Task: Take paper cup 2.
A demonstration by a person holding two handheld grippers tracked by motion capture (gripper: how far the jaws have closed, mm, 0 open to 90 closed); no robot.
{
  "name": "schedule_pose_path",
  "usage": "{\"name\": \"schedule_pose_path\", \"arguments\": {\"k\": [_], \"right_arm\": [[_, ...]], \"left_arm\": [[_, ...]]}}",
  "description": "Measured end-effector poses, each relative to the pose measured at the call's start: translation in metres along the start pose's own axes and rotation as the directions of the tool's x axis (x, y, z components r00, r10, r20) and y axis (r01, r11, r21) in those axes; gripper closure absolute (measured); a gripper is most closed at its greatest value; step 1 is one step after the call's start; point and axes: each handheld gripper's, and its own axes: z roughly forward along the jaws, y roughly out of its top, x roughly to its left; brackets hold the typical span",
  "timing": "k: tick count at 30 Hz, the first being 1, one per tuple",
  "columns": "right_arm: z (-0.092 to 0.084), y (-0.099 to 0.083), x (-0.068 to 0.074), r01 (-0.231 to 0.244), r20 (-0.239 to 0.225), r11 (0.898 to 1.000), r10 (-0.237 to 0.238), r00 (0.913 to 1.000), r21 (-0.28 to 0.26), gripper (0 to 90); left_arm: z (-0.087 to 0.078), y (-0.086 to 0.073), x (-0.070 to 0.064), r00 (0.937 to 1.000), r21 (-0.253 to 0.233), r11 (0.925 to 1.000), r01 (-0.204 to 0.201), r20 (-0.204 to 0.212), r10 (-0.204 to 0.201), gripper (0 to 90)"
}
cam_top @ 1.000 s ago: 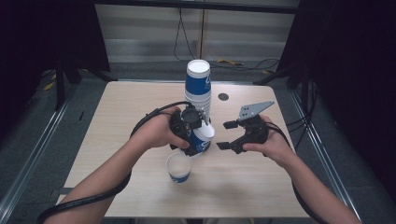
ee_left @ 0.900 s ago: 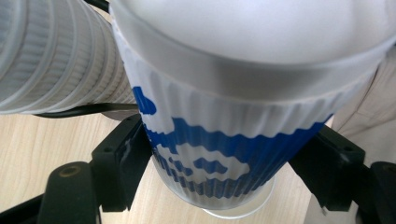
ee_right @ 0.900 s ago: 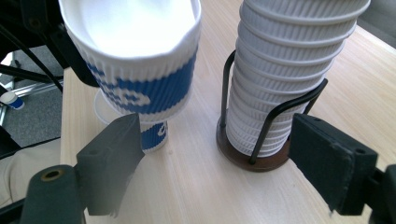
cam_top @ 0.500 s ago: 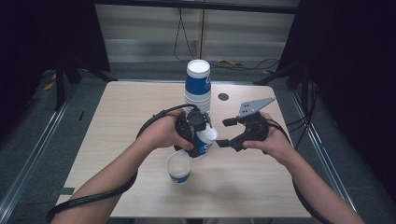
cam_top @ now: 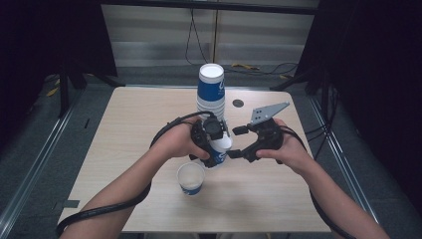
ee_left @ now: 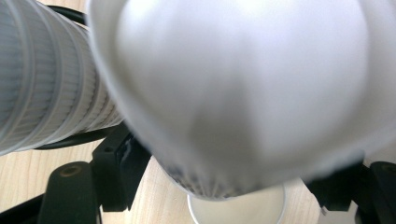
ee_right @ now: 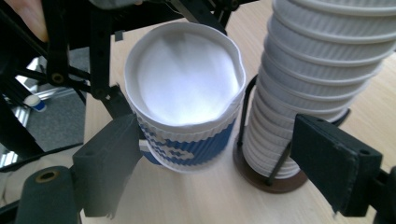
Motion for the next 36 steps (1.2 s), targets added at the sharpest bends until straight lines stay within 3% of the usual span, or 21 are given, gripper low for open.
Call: {"name": "schedule_pose_path", "arguments": {"k": [4, 9, 10, 15, 17, 18, 19, 20, 22, 23, 24, 26, 28, 30, 32, 34, 36], "right_arm": [[0.007, 0.002, 0.003, -0.001, -0.022, 1.000, 0.001, 0.9998, 0.005, 16.1], [0.013, 0.006, 0.006, 0.008, -0.073, 1.000, -0.009, 0.9973, -0.009, 29.9], [0.014, 0.007, 0.008, 0.024, -0.082, 1.000, -0.025, 0.9963, -0.012, 32.1], [0.014, 0.007, 0.008, 0.032, -0.075, 0.999, -0.033, 0.9967, -0.015, 33.5], [0.013, 0.006, 0.007, 0.030, -0.069, 0.999, -0.032, 0.9971, -0.024, 33.9], [0.012, 0.006, 0.006, 0.031, -0.061, 0.999, -0.033, 0.9976, -0.028, 35.8], [0.009, 0.005, 0.005, 0.031, -0.052, 0.999, -0.033, 0.9981, -0.036, 45.9], [0.006, 0.004, 0.004, 0.032, -0.066, 0.998, -0.036, 0.9972, -0.056, 77.5], [0.001, 0.002, 0.001, -0.010, -0.085, 0.993, 0.000, 0.9964, -0.117, 71.1], [0.001, 0.002, 0.001, -0.006, -0.107, 0.995, -0.005, 0.9942, -0.101, 65.8], [0.002, 0.001, 0.002, 0.023, -0.071, 0.997, -0.028, 0.9971, -0.070, 63.0], [0.007, -0.001, 0.003, 0.018, -0.076, 0.998, -0.023, 0.9969, -0.062, 62.4], [0.008, -0.002, 0.002, 0.043, -0.043, 0.998, -0.045, 0.9981, -0.039, 56.9], [0.005, -0.004, 0.001, 0.019, -0.051, 0.999, -0.021, 0.9985, -0.051, 49.0], [0.002, -0.006, -0.002, 0.003, -0.044, 0.998, -0.006, 0.9990, -0.057, 46.5], [0.000, -0.008, -0.002, 0.008, -0.048, 0.999, -0.011, 0.9988, -0.049, 39.1], [0.001, -0.008, -0.001, 0.004, -0.042, 0.999, -0.006, 0.9991, -0.034, 37.7]], "left_arm": [[-0.001, 0.000, -0.001, 1.0000, -0.022, 0.9997, -0.006, -0.003, 0.006, 24.3], [-0.002, -0.003, 0.000, 0.9997, -0.014, 0.9996, -0.026, -0.006, 0.026, 24.2], [-0.001, -0.004, -0.001, 0.9999, -0.022, 0.9997, -0.012, -0.006, 0.012, 24.3], [-0.001, -0.006, 0.001, 0.9998, -0.032, 0.9994, -0.012, -0.016, 0.011, 23.7], [-0.001, -0.008, 0.002, 0.9997, -0.066, 0.9978, -0.006, -0.025, 0.004, 22.8], [-0.002, -0.010, 0.003, 0.9994, -0.077, 0.9969, 0.017, -0.028, -0.019, 22.0], [-0.002, -0.012, 0.005, 0.9992, -0.087, 0.9961, 0.018, -0.034, -0.021, 20.2], [-0.003, -0.014, 0.007, 0.9989, -0.104, 0.9942, 0.026, -0.037, -0.030, 20.1], [-0.004, -0.017, 0.007, 0.9996, -0.139, 0.9900, 0.025, -0.010, -0.026, 21.5], [-0.004, -0.017, 0.007, 0.9998, -0.151, 0.9883, 0.019, 0.014, -0.017, 22.1], [-0.004, -0.016, 0.006, 0.9996, -0.151, 0.9885, 0.014, 0.025, -0.010, 22.7], [-0.002, -0.013, 0.004, 0.9994, -0.136, 0.9901, 0.034, 0.012, -0.032, 24.0], [-0.003, -0.011, 0.005, 0.9996, -0.145, 0.9891, 0.025, 0.017, -0.022, 24.8], [-0.005, -0.010, 0.007, 0.9992, -0.149, 0.9881, 0.040, 0.006, -0.040, 25.0], [-0.007, -0.011, 0.010, 0.9990, -0.150, 0.9877, 0.045, 0.001, -0.045, 25.0], [-0.007, -0.012, 0.010, 0.9990, -0.138, 0.9894, 0.044, -0.004, -0.045, 25.0], [-0.008, -0.013, 0.011, 0.9991, -0.132, 0.9904, 0.041, -0.001, -0.042, 25.0]]}}
